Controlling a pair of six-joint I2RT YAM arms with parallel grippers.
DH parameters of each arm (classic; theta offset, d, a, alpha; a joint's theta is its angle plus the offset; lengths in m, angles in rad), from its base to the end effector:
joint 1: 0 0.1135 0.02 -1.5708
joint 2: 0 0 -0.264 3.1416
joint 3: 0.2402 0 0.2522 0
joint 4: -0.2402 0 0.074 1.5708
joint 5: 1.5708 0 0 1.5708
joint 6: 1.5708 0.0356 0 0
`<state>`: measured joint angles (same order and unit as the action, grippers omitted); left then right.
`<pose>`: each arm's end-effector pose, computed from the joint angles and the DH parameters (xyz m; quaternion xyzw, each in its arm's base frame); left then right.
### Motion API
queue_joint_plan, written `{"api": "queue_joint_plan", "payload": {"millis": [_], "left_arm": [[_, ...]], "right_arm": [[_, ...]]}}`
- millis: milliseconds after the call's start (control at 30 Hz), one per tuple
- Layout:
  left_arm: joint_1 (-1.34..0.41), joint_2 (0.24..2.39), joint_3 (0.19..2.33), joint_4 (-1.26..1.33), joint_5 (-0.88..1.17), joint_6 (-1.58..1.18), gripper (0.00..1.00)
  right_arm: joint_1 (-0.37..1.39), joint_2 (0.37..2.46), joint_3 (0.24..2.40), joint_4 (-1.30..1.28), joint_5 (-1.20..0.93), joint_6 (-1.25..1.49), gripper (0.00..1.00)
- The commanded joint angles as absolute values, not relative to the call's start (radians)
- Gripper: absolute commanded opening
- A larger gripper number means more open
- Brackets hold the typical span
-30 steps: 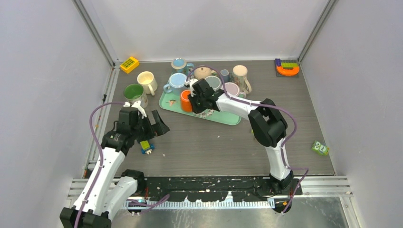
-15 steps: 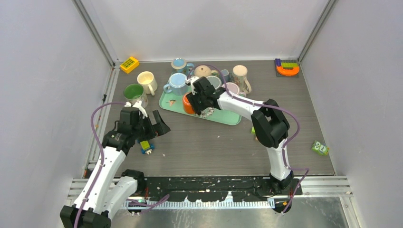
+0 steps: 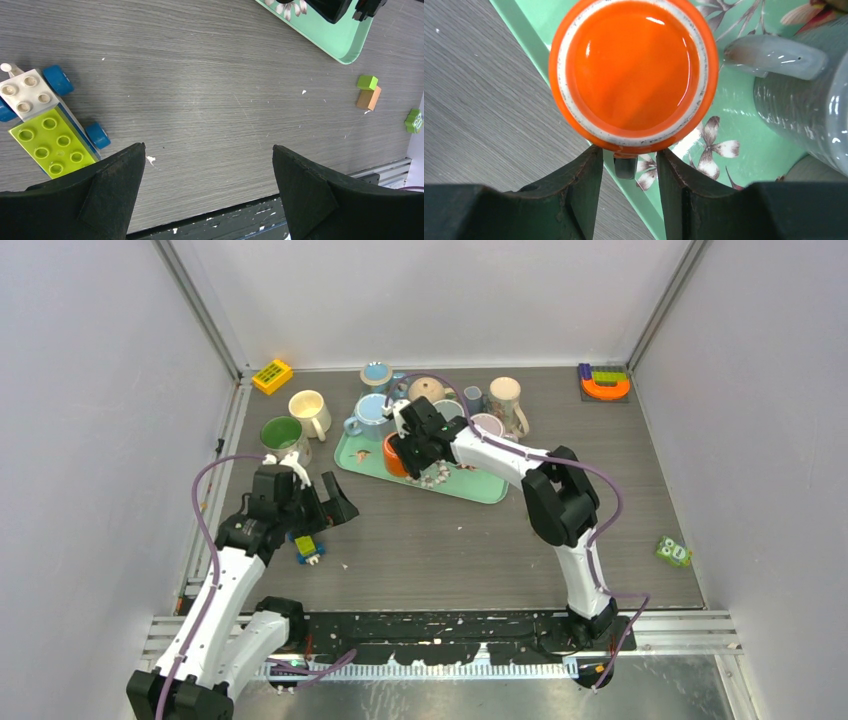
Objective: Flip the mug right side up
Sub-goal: Turn over the cup on the tray.
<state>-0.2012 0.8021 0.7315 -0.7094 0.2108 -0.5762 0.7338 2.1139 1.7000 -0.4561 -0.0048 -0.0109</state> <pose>0.1576 -0.0398 0.2693 -0.1312 0.9092 -0.2350 0.3177 0.3530 0.3186 0.2122 -0.3425 0.8746 0.1235 0.3203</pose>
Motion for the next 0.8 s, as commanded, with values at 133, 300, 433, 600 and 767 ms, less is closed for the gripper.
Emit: {"api": "queue_joint_plan", "payload": {"millis": [133, 300, 433, 600, 767], "left_arm": [[-0.204, 0.807, 0.735, -0.676, 0.239, -0.584, 1.00], [-0.204, 0.804, 0.736, -0.677, 0.239, -0.586, 1.00], [-0.204, 0.806, 0.736, -0.677, 0.242, -0.586, 1.00], [-0.204, 0.808, 0.730, -0.671, 0.246, -0.596, 1.00], [-0.204, 0.808, 0.691, -0.635, 0.270, -0.652, 1.00]], "right_arm": [[0.739, 2.158, 1.800, -0.514, -0.021, -0.017, 0.46], [0.738, 2.193, 1.852, -0.541, -0.020, -0.014, 0.43], [0.739, 2.211, 1.876, -0.560, -0.011, -0.011, 0.38], [0.739, 2.219, 1.889, -0.577, 0.032, -0.001, 0.26], [0.738, 2.209, 1.900, -0.589, 0.043, 0.030, 0.03]]}}
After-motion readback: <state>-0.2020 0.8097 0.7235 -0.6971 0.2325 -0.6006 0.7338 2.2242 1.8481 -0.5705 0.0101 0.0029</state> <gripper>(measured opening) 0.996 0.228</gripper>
